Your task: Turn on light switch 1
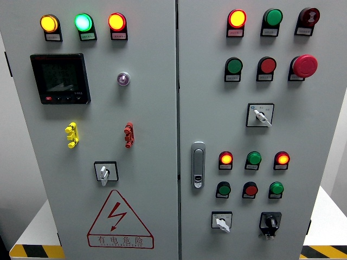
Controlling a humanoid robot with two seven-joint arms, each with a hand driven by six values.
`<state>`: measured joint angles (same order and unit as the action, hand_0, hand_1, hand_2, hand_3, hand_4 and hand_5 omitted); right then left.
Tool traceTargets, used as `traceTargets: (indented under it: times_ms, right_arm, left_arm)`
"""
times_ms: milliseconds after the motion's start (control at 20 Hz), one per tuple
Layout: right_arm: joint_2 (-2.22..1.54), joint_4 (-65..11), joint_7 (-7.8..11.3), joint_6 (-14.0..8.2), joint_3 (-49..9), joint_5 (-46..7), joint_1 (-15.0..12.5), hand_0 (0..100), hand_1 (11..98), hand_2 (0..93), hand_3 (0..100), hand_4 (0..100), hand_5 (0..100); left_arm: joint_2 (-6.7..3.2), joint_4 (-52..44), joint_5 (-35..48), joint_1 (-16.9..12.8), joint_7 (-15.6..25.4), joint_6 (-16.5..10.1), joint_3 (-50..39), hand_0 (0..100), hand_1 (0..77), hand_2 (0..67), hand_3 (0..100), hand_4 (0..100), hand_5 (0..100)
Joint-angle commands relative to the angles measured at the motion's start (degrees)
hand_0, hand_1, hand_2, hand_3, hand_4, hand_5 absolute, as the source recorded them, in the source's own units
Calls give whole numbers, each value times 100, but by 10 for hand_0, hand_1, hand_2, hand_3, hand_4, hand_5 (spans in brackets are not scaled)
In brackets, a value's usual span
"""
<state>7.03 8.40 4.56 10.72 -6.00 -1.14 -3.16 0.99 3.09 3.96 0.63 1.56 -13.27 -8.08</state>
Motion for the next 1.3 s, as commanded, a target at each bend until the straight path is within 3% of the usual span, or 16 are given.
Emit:
traceTargets:
  times_ms: [0, 550, 750, 900, 1150, 1250]
  right_arm:
    - [0, 3, 1, 0, -7, 0, 0, 0, 198, 0, 196, 193, 105]
    - [0, -5, 1, 0, 2, 0, 0, 0, 198, 0, 196, 193, 105]
    - [0, -5, 1, 0, -7, 0, 0, 0, 198, 0, 196, 193, 105]
    - [0, 3, 1, 0, 2, 0, 0, 0, 198, 0, 196, 193, 105]
    - [0, 3, 1, 0, 2, 0, 0, 0, 198, 0, 196, 193, 105]
    - [0, 3, 1, 0, -7, 0, 0, 0, 197, 0, 196, 193, 105]
  left_arm:
    - [24, -1, 17, 8, -7, 9, 17, 0, 0, 0, 0, 0, 0]
    - [6, -1, 104, -1, 11, 27, 17, 0, 0, 0, 0, 0, 0]
    - [6, 8, 665, -1, 2, 35, -481, 0, 0, 0, 0, 0, 0]
    - [33, 8, 2182, -1, -7, 27, -2069, 0, 0, 0, 0, 0, 0]
    - [112, 60, 5670, -27, 2, 27, -5506, 0, 21, 0, 0, 0, 0]
    - [156, 104, 6499, -45, 19, 27, -6403, 0, 27, 0, 0, 0, 0]
